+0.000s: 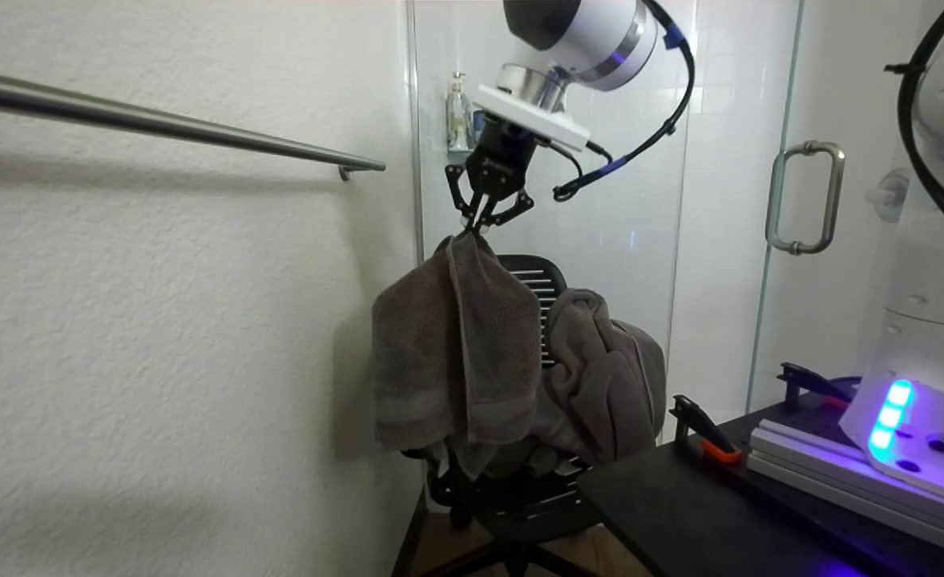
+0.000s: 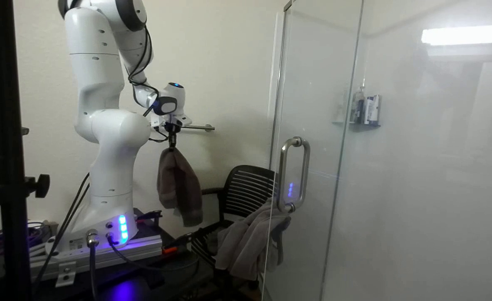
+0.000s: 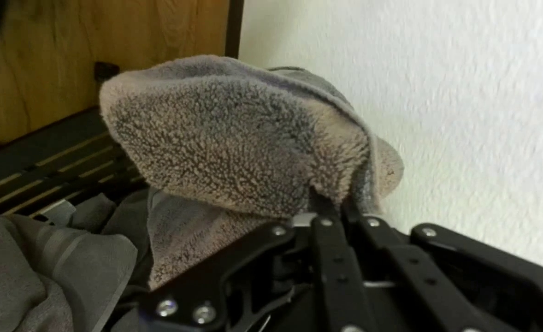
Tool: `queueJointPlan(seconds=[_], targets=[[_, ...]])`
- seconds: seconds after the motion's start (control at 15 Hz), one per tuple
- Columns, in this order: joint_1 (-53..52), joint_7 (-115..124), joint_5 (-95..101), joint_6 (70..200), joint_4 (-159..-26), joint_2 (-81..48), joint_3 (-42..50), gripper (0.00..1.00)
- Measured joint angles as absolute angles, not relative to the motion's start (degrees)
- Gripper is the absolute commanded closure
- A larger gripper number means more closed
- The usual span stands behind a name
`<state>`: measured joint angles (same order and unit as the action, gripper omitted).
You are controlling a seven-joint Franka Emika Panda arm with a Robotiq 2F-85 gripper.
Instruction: Remove the grey towel from the from the bar and put it on the chair, then get the brown towel and put it on the bar
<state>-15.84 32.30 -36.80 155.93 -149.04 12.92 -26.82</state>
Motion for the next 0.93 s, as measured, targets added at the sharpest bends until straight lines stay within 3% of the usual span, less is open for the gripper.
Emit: queueJointPlan(seconds=[0.13, 0.2, 0.27, 0.53, 0.6, 0.67, 0.73, 0.8, 0.87, 0.93], targets=[[-20.36, 35.13, -36.06, 148.3, -150.41, 18.24, -27.31, 0.99], [-22.31, 35.98, -35.97, 144.8, -150.51, 20.25, -27.5, 0.7], [-23.89, 36.48, -35.58, 142.05, -150.46, 21.6, -27.68, 0.97], [-24.78, 37.87, -27.05, 143.06, -150.3, 19.76, -29.86, 1.0], [-24.77, 37.64, -25.21, 145.32, -150.19, 17.7, -29.96, 0.74], [-24.76, 37.19, -23.64, 147.84, -149.95, 15.1, -29.95, 0.72], [-24.6, 37.07, -21.88, 150.64, -149.68, 12.28, -29.95, 0.92], [-24.08, 38.03, -19.77, 153.3, -149.33, 9.45, -29.91, 0.85], [-23.41, 38.81, -18.24, 154.99, -148.87, 7.07, -29.88, 0.53], [-22.91, 38.89, -17.7, 155.71, -148.36, 5.43, -29.85, 0.45]])
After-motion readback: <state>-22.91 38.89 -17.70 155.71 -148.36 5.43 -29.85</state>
